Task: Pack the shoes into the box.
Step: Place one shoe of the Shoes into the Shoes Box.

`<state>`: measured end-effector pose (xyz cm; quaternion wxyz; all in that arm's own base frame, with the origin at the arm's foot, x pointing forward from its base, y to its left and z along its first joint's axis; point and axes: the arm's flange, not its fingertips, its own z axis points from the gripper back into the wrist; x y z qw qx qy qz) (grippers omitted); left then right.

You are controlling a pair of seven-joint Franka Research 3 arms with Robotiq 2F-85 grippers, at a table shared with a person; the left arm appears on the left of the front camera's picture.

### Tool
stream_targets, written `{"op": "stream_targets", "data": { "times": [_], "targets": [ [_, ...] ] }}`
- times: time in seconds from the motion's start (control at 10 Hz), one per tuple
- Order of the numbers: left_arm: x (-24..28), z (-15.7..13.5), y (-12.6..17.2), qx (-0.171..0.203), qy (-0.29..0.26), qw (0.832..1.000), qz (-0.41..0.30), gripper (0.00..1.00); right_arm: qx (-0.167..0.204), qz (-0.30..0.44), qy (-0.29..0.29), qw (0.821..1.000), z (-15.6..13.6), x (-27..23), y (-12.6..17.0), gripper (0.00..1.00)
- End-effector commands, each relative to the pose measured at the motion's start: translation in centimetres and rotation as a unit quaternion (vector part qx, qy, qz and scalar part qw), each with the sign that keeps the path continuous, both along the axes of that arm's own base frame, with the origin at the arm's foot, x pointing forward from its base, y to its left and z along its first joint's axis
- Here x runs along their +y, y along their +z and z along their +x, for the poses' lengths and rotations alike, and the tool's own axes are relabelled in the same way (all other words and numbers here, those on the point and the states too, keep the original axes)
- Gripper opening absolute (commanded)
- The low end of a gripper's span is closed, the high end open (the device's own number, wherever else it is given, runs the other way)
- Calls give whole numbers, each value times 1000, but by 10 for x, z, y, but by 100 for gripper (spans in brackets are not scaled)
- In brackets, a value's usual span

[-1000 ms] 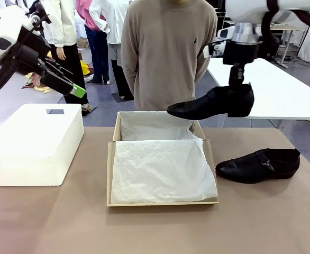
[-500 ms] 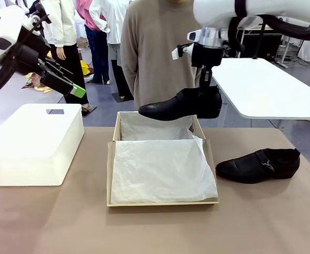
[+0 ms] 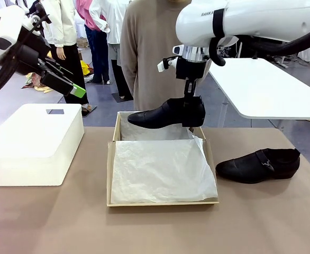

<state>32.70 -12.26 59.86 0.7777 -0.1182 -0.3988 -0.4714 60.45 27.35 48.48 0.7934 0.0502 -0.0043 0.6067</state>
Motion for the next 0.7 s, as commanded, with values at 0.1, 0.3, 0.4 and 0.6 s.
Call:
{"op": "stream_targets", "data": {
  "times": [0.1, 0.3, 0.4, 0.6],
  "targets": [
    [1, 0, 0, 1, -3, 1000, -4, 100, -12, -8, -16, 1000, 16, 14, -13, 0],
    [1, 0, 0, 1, -3, 1000, -4, 100, -14, -5, -8, 1000, 23, 19, -25, 0],
    [1, 0, 0, 1, -3, 1000, -4, 100, -12, 0, 0, 1000, 28, 21, -30, 0],
    [1, 0, 0, 1, -3, 1000, -4, 100, -13, 0, 15, 1000, 38, 26, -39, 0]
  ]
}}
